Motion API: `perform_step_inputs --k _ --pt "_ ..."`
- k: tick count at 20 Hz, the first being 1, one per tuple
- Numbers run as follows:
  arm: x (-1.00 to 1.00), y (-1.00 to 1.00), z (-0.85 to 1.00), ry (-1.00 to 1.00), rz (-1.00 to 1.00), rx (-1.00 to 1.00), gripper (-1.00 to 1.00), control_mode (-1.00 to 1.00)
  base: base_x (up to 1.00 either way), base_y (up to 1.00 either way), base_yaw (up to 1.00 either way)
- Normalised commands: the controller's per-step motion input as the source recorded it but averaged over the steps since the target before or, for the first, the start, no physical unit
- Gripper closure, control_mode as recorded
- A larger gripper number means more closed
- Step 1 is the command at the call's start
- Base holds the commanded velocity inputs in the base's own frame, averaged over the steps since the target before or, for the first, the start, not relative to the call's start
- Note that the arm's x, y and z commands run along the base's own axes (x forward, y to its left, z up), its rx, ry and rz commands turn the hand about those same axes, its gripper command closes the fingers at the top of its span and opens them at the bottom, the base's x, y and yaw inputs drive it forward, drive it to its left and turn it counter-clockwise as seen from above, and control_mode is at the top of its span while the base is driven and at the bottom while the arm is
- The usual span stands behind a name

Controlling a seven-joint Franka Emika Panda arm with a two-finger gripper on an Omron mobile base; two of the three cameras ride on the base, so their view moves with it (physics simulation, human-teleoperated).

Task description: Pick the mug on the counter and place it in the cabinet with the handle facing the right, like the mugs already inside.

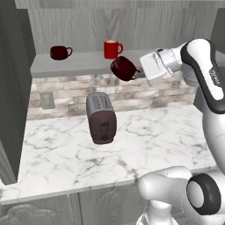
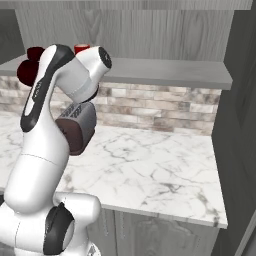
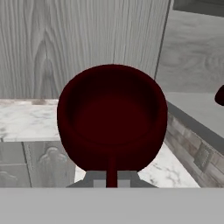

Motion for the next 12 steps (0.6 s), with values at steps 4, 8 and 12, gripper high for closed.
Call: perform_step_inputs --k 4,8,12 --pt "0.2 0.07 0.12 0.03 0.0 0.0 1.0 -1.0 0.0 0.0 0.0" --pt "0.22 0.1 0.06 0.01 0.0 0.01 1.0 -1.0 0.0 0.0 0.0" --pt "0.23 0.11 0.0 0.0 0.0 0.05 1.0 -1.0 0.0 0.0 0.0"
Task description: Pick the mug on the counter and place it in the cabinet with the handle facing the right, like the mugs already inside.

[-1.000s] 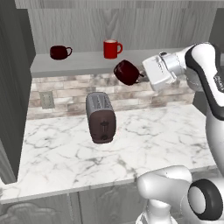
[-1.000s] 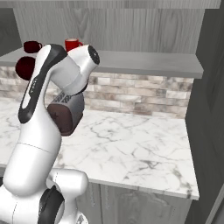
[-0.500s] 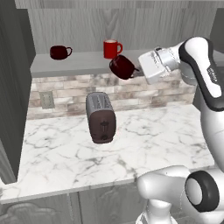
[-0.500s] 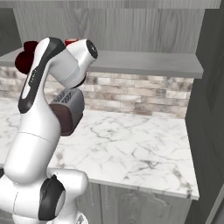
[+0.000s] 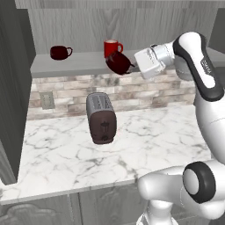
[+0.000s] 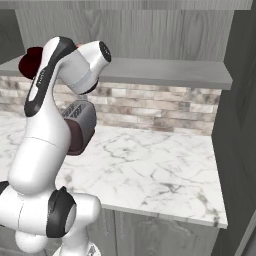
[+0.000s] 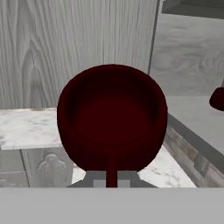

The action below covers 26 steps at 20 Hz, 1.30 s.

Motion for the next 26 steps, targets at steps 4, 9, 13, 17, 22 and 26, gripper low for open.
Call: perform_step_inputs --k 4,9,13,17,22,26 --pt "0.26 0.12 0.0 0.0 0.0 0.03 1.0 -1.0 0.0 0.0 0.0" --pt "0.26 0.1 0.03 0.0 0.0 0.01 1.0 -1.0 0.0 0.0 0.0" --pt "0.22 0.04 0.08 0.0 0.0 -0.01 1.0 -1.0 0.0 0.0 0.0" --pt "0.2 0.03 0.03 0.01 0.0 -0.02 1.0 -1.0 0.0 0.0 0.0" --pt "0.19 0.05 0.0 0.02 0.0 -0.02 1.0 -1.0 0.0 0.0 0.0" --pt "0.22 0.09 -0.02 0.0 0.0 0.0 1.0 -1.0 0.0 0.0 0.0"
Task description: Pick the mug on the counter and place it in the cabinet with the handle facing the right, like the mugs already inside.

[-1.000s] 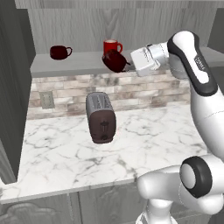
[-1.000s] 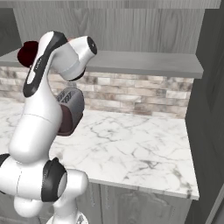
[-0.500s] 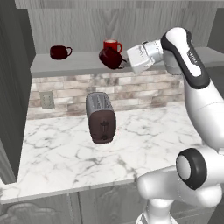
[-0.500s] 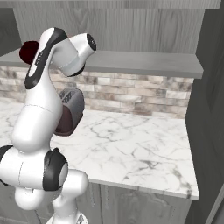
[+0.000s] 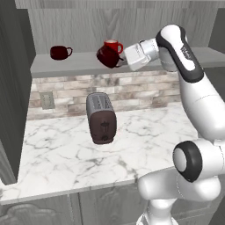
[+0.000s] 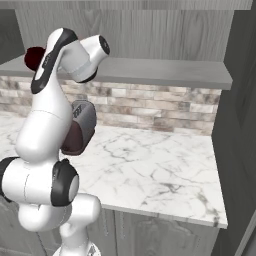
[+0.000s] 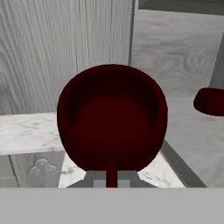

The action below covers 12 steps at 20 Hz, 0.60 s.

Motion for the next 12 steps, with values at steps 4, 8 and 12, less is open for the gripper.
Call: perform_step_inputs --k 4,8,12 --pt "0.27 0.1 -0.01 0.0 0.0 0.0 1.0 -1.0 0.0 0.0 0.0" --pt "0.23 0.08 -0.01 0.0 0.01 0.0 1.0 -1.0 0.0 0.0 0.0" --pt "0.2 0.06 -0.01 0.01 0.01 -0.03 1.0 -1.0 0.0 0.0 0.0"
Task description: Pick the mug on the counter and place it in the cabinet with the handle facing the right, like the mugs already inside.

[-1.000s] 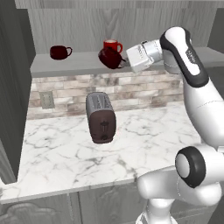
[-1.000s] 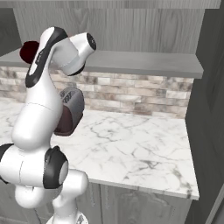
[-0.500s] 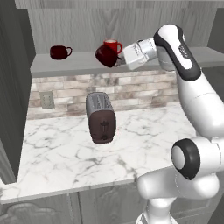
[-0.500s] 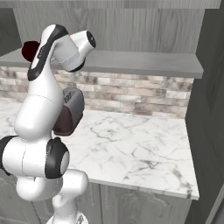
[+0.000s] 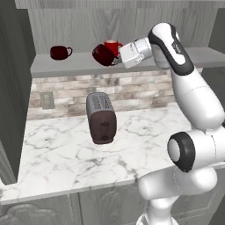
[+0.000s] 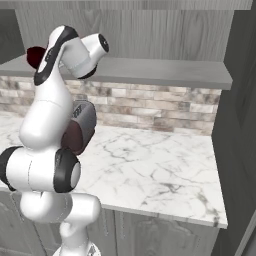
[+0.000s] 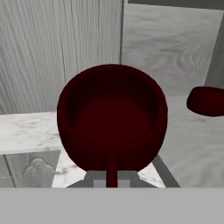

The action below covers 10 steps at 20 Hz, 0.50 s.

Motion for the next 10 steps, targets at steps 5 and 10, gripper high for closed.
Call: perform_step_inputs --k 5,10 --pt "0.19 0.07 -0.02 0.0 0.01 -0.05 1.0 -1.0 0.0 0.0 0.0" --pt "0.17 0.08 -0.03 0.0 0.01 -0.05 1.0 -1.0 0.0 0.0 0.0"
